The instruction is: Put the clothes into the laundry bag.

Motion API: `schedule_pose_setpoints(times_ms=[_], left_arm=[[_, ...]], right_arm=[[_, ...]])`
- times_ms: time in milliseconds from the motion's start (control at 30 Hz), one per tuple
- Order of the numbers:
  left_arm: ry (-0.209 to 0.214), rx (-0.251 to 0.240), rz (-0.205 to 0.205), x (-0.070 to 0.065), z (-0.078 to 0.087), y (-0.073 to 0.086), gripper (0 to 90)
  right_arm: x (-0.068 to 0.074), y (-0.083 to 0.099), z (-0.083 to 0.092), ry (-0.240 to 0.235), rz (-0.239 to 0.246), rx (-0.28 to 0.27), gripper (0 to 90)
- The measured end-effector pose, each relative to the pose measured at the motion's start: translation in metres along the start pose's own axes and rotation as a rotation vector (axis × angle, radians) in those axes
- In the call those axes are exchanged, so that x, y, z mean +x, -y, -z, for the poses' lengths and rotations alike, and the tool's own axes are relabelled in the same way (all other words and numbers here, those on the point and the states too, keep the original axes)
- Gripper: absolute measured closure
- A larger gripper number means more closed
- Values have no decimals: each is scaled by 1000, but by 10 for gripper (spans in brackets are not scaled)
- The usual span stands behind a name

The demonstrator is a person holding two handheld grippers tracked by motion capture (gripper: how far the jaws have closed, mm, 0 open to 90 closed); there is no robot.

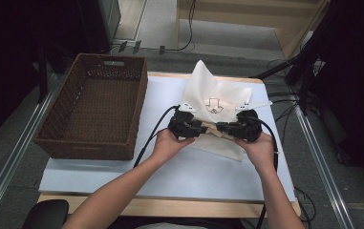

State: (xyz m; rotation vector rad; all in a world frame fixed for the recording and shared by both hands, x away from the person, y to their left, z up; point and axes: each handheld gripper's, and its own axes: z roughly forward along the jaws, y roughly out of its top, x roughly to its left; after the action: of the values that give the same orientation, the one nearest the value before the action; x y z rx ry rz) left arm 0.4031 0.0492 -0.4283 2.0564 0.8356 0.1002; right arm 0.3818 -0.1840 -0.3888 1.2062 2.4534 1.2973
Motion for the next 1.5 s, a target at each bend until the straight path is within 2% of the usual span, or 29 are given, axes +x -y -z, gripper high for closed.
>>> schedule_pose_setpoints(times_ms=[100, 167, 267, 333, 433, 467, 567, 700, 800, 867, 933, 1033, 1100, 1200, 1400, 1500], left_arm=[[9, 8, -9, -4, 1, 4, 727], [-2, 29, -20, -7, -2, 10, 767], [-22, 62, 7, -5, -11, 19, 795], [-60, 83, 12, -2, -17, 22, 799], [-139, 92, 42, 6, -24, 20, 798], [-150, 96, 59, 9, -25, 18, 800], [-193, 81, 86, 14, -27, 11, 804], [-236, 28, 129, 18, -28, 2, 799], [-292, 22, 133, 19, -32, -1, 795], [-303, -9, 158, 20, -32, -2, 774], [-315, -6, 152, 21, -34, -2, 768], [-323, 36, 161, 26, -40, 1, 777], [-330, 55, 143, 27, -43, 3, 754], [-286, 72, 163, 28, -42, 4, 698], [-212, 83, 146, 26, -26, 4, 658], [-183, 92, 123, 23, -18, 5, 640]], right_arm=[[0, 0, 0, 1, -3, -1, 894], [0, 0, 0, 2, -1, -2, 895], [0, 0, 0, 0, -1, -2, 894], [0, 0, -1, 0, -1, 0, 895], [1, -1, 0, 0, -1, -2, 894], [0, 0, 0, 0, -1, -3, 894], [0, 0, 0, -2, -4, -1, 894], [0, 0, 0, -3, -3, -2, 894], [1, 0, -1, -4, 0, -2, 894], [1, -1, -2, -4, 3, -1, 895], [1, -1, -2, -3, 0, -1, 894], [0, 0, -1, -5, -2, -1, 894], [1, 0, -4, -4, 0, 6, 894], [2, 0, -7, -1, 5, 14, 894], [1, 0, -4, -3, 0, 3, 894], [1, 0, -4, -2, -1, 0, 894]])
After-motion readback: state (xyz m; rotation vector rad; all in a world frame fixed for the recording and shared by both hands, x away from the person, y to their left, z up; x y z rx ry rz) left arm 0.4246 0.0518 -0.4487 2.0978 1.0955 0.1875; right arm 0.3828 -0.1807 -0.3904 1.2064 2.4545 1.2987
